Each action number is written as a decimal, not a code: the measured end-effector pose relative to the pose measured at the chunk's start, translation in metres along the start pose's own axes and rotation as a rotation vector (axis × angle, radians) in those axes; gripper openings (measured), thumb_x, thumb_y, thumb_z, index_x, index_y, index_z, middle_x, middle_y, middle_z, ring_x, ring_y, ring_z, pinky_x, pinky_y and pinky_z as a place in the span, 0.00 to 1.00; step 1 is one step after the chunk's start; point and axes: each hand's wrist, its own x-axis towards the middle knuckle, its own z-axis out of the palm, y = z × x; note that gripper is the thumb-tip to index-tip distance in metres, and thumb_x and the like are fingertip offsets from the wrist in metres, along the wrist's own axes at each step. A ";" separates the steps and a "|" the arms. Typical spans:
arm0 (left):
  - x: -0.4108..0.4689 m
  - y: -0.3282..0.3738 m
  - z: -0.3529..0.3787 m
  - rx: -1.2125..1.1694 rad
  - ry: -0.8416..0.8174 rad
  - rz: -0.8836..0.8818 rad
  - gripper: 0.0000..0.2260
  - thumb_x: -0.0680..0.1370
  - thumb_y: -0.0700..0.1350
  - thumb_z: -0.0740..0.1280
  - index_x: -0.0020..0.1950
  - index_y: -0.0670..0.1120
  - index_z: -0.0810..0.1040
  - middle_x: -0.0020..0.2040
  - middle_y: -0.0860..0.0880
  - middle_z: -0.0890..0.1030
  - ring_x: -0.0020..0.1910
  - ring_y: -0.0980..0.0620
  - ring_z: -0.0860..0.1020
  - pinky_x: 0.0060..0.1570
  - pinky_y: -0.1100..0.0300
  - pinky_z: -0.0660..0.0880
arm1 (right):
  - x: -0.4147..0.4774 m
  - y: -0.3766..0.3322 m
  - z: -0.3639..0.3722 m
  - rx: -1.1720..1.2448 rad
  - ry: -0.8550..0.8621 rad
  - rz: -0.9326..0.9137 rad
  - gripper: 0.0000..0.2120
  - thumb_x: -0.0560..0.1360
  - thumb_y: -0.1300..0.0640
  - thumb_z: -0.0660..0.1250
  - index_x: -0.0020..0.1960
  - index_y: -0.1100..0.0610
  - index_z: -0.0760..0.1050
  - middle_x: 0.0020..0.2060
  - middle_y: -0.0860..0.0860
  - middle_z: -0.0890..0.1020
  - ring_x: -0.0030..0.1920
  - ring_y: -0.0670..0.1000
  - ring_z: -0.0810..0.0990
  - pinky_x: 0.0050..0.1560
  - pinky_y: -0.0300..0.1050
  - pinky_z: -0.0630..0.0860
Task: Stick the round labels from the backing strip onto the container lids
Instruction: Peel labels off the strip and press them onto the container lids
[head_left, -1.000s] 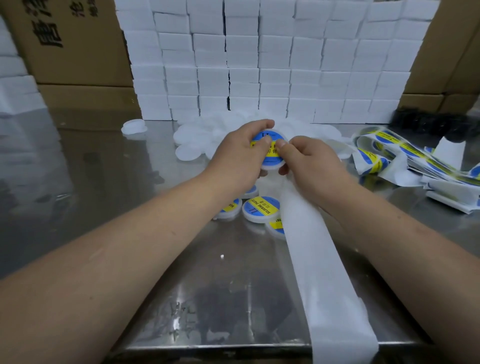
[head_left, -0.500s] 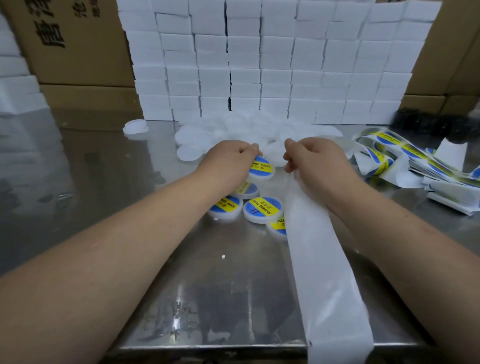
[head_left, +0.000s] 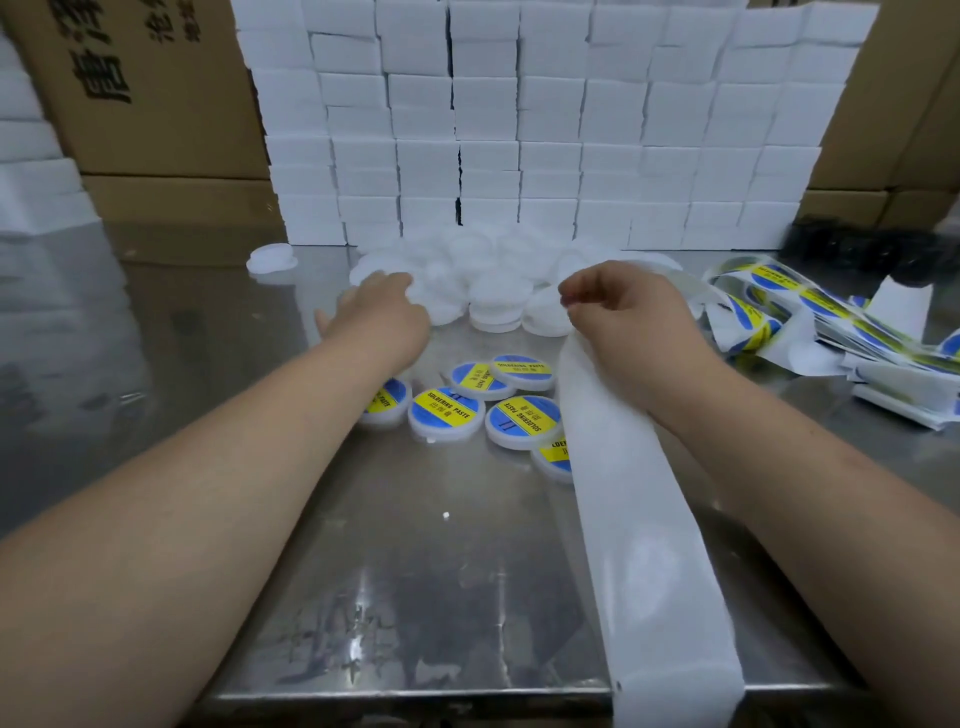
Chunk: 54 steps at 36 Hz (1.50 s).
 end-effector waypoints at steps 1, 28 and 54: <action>0.002 -0.005 0.000 0.028 -0.027 -0.029 0.21 0.79 0.45 0.54 0.73 0.53 0.61 0.75 0.50 0.58 0.72 0.44 0.58 0.71 0.48 0.52 | -0.001 -0.001 0.000 -0.009 0.027 -0.016 0.15 0.72 0.67 0.59 0.46 0.48 0.74 0.37 0.41 0.73 0.32 0.34 0.71 0.33 0.25 0.65; 0.003 -0.001 0.006 -0.051 0.095 0.189 0.15 0.77 0.45 0.60 0.64 0.49 0.74 0.61 0.46 0.76 0.59 0.45 0.73 0.50 0.59 0.67 | -0.001 -0.010 -0.012 0.189 -0.156 0.360 0.04 0.70 0.63 0.67 0.40 0.56 0.78 0.33 0.53 0.78 0.30 0.51 0.75 0.32 0.38 0.72; -0.043 0.044 -0.004 -0.808 0.163 0.292 0.05 0.75 0.45 0.62 0.39 0.51 0.71 0.43 0.57 0.74 0.41 0.53 0.74 0.42 0.59 0.71 | -0.003 -0.013 -0.013 0.512 -0.400 0.244 0.16 0.71 0.72 0.60 0.39 0.54 0.78 0.30 0.50 0.81 0.29 0.50 0.79 0.31 0.41 0.78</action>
